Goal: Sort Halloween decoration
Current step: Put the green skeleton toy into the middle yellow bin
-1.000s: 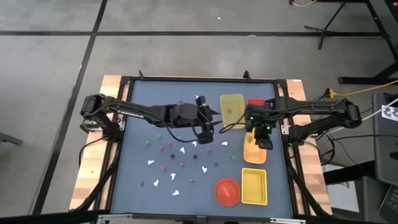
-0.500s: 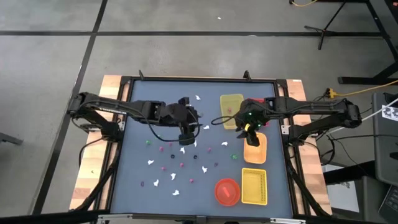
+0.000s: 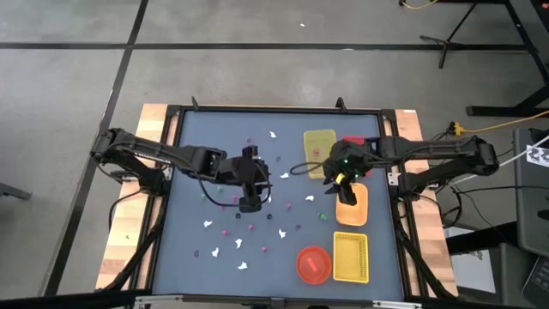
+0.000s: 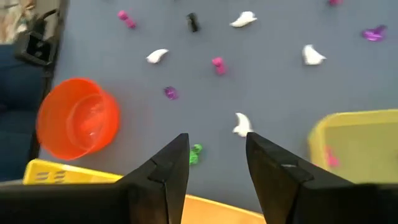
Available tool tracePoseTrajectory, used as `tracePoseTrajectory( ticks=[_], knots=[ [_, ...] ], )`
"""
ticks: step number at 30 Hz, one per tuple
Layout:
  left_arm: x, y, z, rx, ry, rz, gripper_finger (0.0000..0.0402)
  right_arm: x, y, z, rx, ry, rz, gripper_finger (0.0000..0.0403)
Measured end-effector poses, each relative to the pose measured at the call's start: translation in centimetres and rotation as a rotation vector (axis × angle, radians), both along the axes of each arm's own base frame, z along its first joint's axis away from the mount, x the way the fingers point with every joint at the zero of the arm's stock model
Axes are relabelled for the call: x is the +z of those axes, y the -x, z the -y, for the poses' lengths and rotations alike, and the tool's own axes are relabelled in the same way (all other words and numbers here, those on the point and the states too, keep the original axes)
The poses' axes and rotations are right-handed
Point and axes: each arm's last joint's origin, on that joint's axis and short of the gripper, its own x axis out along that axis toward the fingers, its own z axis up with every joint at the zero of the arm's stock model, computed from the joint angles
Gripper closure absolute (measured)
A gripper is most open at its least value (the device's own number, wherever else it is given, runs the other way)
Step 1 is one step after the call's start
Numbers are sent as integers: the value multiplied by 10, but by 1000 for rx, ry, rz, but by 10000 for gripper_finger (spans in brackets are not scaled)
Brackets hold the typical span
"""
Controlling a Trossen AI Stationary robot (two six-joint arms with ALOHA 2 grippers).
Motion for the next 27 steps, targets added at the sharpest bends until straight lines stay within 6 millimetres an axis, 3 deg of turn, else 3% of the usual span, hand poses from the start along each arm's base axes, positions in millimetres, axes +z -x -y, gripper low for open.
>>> tracePoseTrajectory(
  ticks=[13,21,27],
  knots=[
    [0,0,0,-2,-1,0,256,-5,4,-56,-57,136,-21,244],
    [0,0,1,-1,0,6,256,-37,-15,-81,-69,163,-129,244],
    [1,-1,1,-2,1,8,256,-61,-30,-87,-80,134,-218,244]
  ],
)
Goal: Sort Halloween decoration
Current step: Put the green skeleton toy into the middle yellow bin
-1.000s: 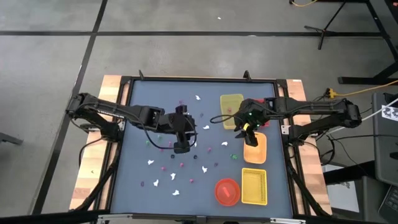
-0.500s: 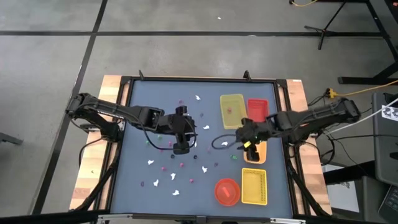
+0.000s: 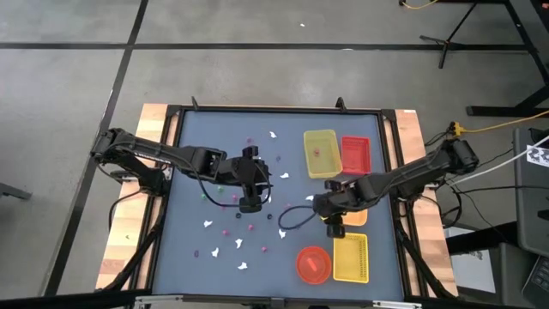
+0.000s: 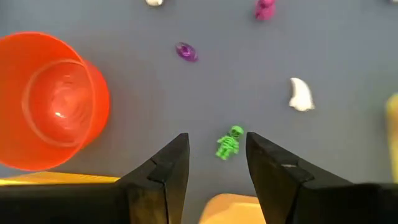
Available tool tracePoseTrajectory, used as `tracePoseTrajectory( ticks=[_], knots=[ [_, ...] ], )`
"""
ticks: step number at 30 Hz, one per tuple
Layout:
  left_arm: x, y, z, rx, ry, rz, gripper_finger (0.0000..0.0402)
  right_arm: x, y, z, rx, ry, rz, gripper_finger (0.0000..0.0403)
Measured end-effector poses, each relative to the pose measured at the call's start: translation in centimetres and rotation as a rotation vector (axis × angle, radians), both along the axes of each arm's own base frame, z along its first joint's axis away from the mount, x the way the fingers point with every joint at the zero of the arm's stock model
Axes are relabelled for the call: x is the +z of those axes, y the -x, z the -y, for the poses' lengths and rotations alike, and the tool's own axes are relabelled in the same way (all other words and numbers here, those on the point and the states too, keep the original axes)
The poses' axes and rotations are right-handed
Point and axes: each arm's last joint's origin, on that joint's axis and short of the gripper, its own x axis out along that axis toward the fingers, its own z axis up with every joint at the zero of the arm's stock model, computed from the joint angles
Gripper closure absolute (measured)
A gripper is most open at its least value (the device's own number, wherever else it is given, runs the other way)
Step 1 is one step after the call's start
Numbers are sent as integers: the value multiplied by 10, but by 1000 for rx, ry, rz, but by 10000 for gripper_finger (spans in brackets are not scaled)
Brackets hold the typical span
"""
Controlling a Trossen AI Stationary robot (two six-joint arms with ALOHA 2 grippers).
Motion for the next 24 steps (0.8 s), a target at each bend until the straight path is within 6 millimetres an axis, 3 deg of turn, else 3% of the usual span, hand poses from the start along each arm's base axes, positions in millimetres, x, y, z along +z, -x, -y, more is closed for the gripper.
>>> tracePoseTrajectory(
  ticks=[24],
  knots=[
    [0,0,0,-1,0,-1,256,-58,-21,-5,-53,139,-160,244]
  ],
)
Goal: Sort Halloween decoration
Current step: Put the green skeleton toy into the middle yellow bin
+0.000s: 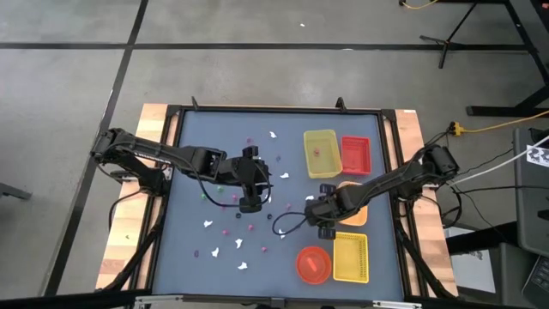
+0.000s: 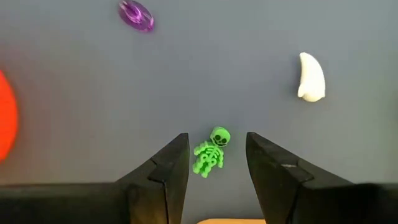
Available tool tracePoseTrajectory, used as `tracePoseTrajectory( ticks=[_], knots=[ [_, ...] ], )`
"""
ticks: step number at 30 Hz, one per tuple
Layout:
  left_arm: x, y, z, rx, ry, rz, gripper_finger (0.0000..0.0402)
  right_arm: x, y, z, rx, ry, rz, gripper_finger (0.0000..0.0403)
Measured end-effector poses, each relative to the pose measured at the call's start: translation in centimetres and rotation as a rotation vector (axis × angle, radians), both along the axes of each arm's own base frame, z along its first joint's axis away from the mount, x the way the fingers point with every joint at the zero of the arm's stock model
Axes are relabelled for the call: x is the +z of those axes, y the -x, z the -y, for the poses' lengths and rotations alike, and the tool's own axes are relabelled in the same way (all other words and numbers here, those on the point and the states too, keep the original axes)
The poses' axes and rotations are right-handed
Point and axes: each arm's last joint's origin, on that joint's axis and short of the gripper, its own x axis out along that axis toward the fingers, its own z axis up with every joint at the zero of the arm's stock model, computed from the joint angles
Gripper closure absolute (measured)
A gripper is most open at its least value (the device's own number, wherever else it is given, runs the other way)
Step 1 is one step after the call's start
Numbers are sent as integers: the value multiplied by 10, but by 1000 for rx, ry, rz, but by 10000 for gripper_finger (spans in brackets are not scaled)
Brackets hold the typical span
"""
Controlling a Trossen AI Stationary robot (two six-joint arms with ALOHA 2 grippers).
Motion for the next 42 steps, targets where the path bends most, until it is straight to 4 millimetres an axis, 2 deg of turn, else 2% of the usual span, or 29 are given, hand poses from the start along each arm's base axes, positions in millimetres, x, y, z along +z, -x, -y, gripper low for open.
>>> tracePoseTrajectory(
  ticks=[10,42],
  knots=[
    [0,0,0,0,0,0,256,-18,-3,-1,-2,32,-59,244],
    [0,0,0,0,0,-1,256,-21,-6,9,-31,23,-90,248]
  ],
)
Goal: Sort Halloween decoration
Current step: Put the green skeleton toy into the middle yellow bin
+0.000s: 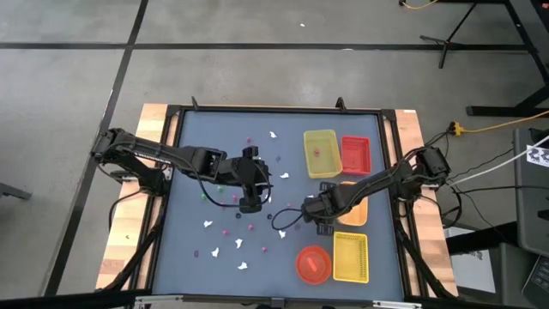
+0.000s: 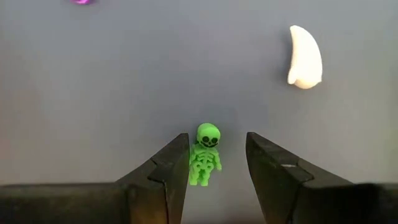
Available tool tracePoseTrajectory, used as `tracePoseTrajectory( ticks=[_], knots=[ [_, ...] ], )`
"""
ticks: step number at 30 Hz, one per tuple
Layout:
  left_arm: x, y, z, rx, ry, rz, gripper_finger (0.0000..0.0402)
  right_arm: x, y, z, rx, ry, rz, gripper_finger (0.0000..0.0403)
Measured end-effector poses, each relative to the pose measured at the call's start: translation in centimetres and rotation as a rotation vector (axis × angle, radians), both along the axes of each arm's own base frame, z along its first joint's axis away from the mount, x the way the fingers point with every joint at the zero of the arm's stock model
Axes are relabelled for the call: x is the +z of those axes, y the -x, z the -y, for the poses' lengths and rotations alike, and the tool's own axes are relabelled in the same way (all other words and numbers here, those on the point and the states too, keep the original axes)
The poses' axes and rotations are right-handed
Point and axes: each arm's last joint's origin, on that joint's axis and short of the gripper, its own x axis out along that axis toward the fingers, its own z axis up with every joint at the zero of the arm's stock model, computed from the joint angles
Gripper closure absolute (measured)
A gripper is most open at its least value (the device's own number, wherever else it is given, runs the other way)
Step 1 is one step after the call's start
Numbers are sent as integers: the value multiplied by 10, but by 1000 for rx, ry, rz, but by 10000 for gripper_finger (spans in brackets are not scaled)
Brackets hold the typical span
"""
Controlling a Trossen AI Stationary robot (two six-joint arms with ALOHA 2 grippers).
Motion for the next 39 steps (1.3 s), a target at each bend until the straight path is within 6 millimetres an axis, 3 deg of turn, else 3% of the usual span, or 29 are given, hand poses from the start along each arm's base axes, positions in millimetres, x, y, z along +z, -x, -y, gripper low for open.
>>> tracePoseTrajectory(
  ticks=[16,27,39],
  knots=[
    [0,0,0,-4,4,-1,256,-9,-3,-3,8,-28,-25,353],
    [0,0,0,-6,3,-1,256,-4,-1,-2,8,-35,-8,354],
    [0,0,0,-7,3,-1,256,36,9,1,31,-70,104,353]
  ],
)
